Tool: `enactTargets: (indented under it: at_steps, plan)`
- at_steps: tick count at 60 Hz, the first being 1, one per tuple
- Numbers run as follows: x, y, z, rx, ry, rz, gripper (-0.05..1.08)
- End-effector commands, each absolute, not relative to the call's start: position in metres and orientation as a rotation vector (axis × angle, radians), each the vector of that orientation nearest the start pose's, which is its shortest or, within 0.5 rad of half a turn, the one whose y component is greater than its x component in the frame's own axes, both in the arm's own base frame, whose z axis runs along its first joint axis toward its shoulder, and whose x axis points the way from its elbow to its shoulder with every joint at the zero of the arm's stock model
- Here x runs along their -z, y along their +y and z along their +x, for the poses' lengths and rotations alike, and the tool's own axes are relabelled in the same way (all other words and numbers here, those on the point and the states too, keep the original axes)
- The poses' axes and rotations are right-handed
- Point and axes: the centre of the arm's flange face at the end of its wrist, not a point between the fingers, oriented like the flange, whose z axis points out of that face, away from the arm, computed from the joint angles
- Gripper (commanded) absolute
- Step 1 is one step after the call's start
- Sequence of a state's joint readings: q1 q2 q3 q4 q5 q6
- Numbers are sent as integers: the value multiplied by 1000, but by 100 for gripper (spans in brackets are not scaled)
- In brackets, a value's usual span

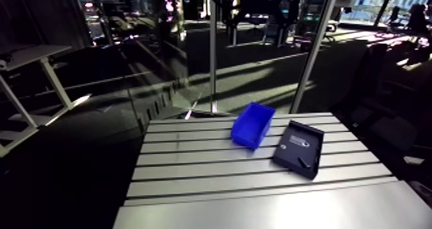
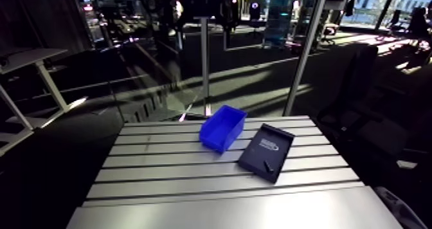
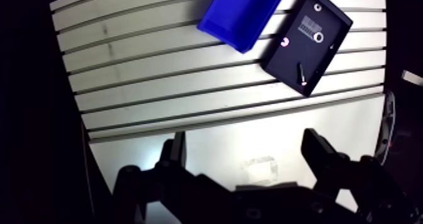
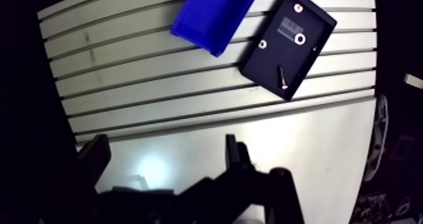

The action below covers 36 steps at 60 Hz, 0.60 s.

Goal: Pick up the M10 bolt from the tray and put it into the blue bin.

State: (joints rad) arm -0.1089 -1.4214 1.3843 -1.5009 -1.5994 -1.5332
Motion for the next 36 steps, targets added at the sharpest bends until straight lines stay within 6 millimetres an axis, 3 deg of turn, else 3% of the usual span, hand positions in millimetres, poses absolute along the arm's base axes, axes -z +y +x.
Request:
enactTargets:
  at_steps: [1, 36]
  plan:
    - [-460, -94, -555, -16, 3011, 304, 1]
    - [-460, -93, -555, -16, 3012, 307, 1]
